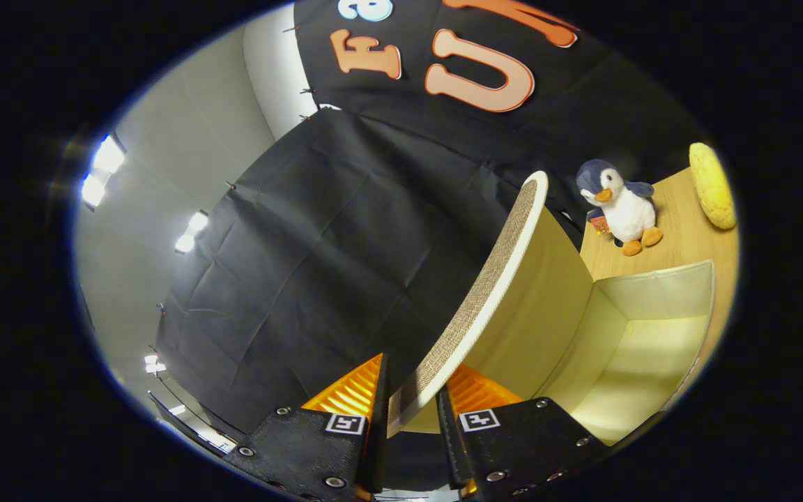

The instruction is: Open the storage box then place both shoes into the box .Put the left shoe in first, then the right shoe, with the right side of both shoes facing outward in a uniform manner.

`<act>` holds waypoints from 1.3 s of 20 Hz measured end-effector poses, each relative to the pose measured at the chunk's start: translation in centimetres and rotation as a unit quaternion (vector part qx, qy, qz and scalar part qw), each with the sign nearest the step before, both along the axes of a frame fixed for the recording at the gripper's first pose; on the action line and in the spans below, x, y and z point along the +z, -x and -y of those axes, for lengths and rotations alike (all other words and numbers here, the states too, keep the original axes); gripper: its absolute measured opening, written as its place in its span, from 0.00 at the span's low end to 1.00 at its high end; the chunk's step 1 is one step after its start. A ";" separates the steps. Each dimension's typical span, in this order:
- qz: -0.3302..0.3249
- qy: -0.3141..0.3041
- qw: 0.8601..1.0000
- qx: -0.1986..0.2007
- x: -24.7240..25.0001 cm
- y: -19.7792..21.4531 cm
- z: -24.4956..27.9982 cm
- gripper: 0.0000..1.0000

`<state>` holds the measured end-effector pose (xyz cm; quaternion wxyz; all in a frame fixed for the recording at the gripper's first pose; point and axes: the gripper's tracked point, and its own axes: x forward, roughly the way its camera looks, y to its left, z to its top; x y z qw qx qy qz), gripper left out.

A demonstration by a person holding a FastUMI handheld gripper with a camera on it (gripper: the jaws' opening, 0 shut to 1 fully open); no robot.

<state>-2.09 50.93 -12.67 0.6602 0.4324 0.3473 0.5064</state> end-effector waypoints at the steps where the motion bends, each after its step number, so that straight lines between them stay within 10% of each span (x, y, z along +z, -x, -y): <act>1: 0.001 0.012 1.000 0.005 -0.1 0.1 -1.3 0.35; 5: 0.004 0.071 0.997 0.012 -1.8 0.0 -5.5 0.45; 12: 0.040 0.154 0.987 -0.015 -4.3 0.1 -3.1 0.94; 26: 0.120 0.351 0.908 -0.196 -10.7 -0.8 22.0 0.97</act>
